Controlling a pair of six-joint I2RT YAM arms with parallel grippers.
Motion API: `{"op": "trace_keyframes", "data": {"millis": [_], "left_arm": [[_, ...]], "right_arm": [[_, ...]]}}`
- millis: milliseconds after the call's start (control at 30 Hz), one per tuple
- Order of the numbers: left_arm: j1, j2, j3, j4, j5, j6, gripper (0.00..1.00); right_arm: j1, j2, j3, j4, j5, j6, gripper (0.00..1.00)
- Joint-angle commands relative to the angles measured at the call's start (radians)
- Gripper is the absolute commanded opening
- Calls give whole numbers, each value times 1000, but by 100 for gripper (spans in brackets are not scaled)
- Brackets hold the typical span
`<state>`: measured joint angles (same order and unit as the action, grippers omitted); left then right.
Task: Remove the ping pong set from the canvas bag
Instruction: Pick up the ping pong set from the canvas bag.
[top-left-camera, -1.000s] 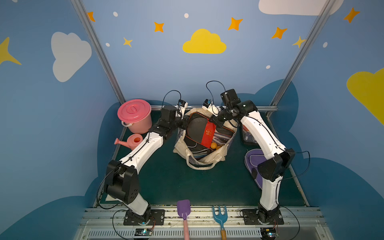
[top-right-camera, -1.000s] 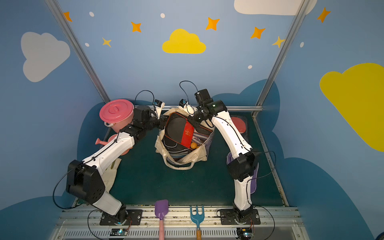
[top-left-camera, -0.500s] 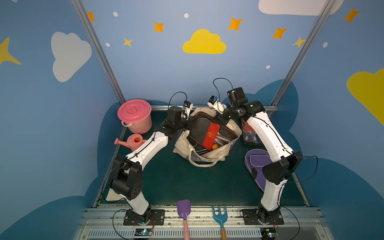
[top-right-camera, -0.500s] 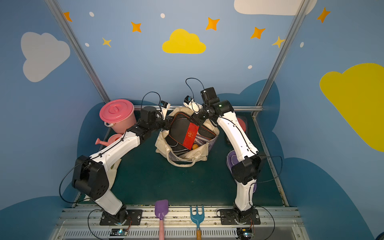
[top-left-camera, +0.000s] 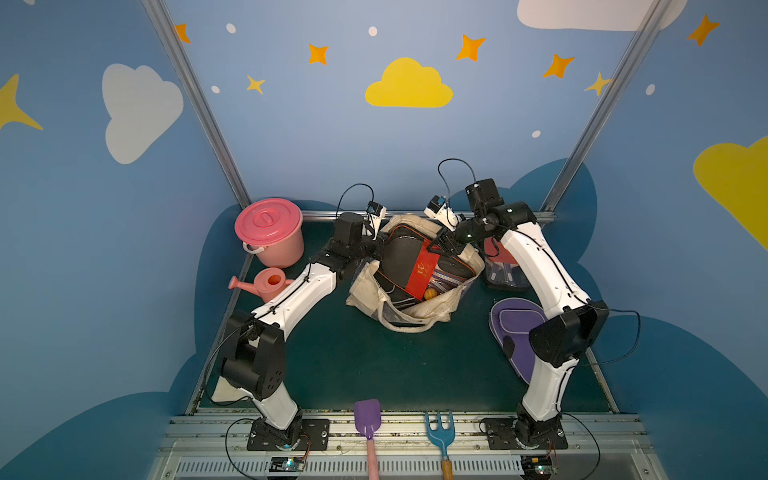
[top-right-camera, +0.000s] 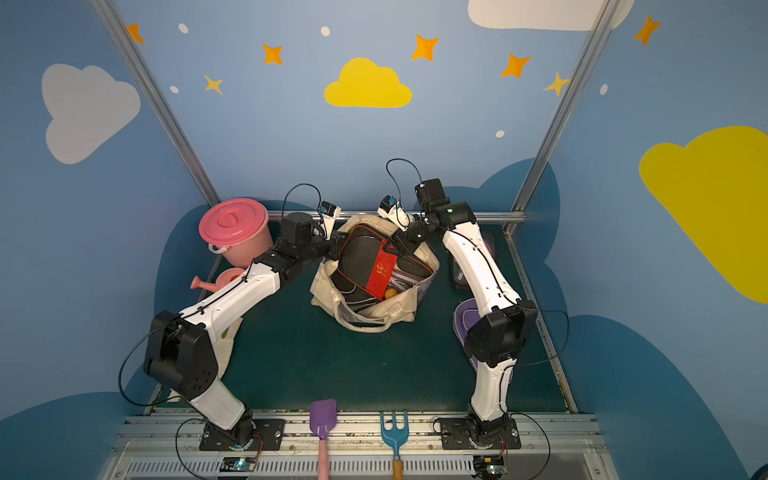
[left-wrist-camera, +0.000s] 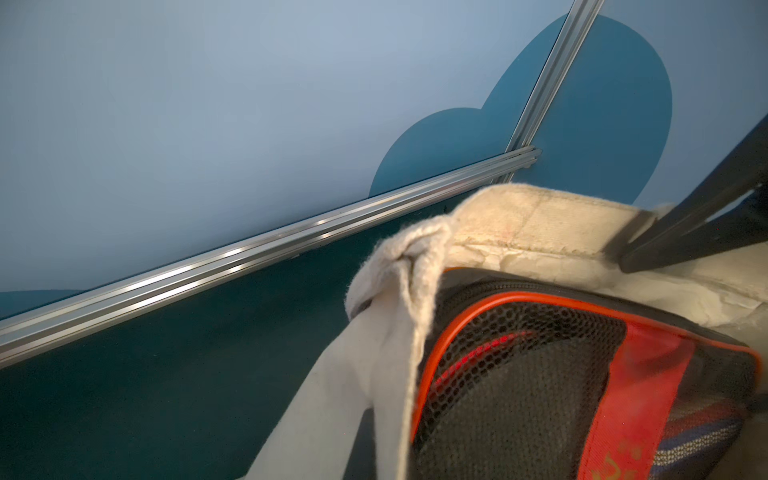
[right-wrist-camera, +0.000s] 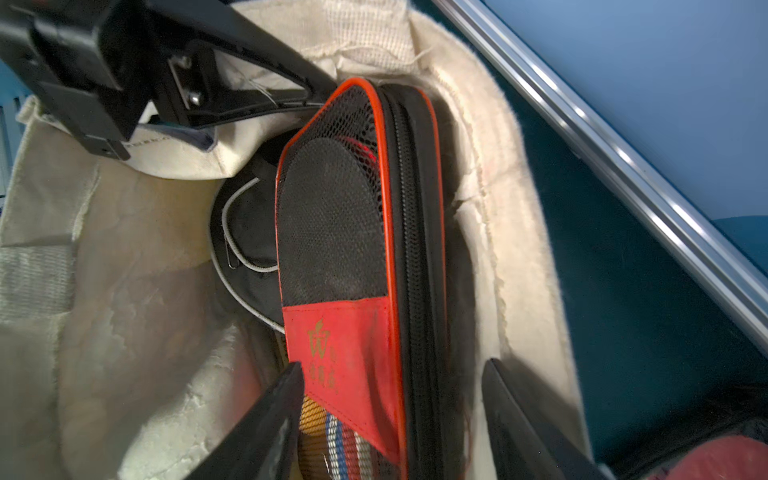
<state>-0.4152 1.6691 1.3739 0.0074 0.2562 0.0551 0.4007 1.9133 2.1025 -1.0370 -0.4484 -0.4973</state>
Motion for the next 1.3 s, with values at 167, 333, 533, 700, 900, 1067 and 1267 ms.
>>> {"op": "trace_keyframes", "data": {"millis": [167, 333, 533, 700, 900, 1067, 1267], "left_arm": [[-31, 1, -11, 26, 89, 12, 4], [-30, -3, -12, 28, 93, 19, 4], [-30, -4, -12, 27, 84, 29, 4], [-31, -15, 0, 5, 63, 37, 4], [-30, -67, -22, -17, 9, 54, 4], [-29, -122, -61, -44, -141, 70, 4], [-28, -162, -100, -59, -153, 73, 4]], "right_arm": [[-22, 91, 18, -29, -21, 21, 68], [-34, 134, 41, -60, -42, 16, 68], [-46, 224, 155, -293, -279, -104, 58], [-51, 265, 231, -410, -364, -168, 0], [-51, 195, 245, -363, -331, -122, 0], [-48, 65, 219, -241, -286, -44, 0], [-45, -128, 99, 15, -127, 111, 0]]}}
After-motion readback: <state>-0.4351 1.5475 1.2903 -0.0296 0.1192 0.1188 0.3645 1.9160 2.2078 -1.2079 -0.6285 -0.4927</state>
